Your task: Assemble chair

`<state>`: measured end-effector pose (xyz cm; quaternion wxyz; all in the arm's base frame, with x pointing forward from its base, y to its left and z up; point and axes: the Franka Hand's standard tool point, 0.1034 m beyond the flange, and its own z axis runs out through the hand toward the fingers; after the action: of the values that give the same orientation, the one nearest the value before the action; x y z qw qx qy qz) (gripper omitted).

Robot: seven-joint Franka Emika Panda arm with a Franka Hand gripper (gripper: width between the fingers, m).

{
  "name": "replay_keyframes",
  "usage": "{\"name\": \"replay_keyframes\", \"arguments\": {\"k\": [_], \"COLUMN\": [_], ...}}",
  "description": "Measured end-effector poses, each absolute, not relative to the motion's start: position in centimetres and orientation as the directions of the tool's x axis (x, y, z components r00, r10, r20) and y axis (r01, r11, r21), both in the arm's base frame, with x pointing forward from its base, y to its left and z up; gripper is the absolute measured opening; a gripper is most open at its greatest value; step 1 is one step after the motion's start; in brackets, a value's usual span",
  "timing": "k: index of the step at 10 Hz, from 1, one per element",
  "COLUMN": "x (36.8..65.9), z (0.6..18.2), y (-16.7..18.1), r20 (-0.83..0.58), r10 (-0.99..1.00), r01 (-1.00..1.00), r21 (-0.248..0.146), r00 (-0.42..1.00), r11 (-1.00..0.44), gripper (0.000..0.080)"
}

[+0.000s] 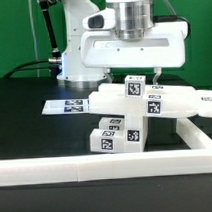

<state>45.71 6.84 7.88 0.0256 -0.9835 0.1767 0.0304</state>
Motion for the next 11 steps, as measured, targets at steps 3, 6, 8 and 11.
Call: {"name": "replay_keyframes", "arguments": {"k": [3,6,8,11], "x": [43.5,43.2,43.1,40.8], "z": [6.4,6.3,6.2,5.3], "y": [7.4,7.4,7.4,8.3], "r20": [-0.053,-0.058,-0.053,-0.043], "r10": [-0.332,-0.332,-0.330,-0.309], "r01": [-0.334,-0.333,-0.331,-0.309], "r21": [-0.023,-0.019,-0.020,-0.007], "r00": [0.942,0.942,0.942,0.950], "r11": [-0.942,-0.943,-0.943,-0.951], "gripper": [0.0649,0.0649,0.0649,0.0649]}}
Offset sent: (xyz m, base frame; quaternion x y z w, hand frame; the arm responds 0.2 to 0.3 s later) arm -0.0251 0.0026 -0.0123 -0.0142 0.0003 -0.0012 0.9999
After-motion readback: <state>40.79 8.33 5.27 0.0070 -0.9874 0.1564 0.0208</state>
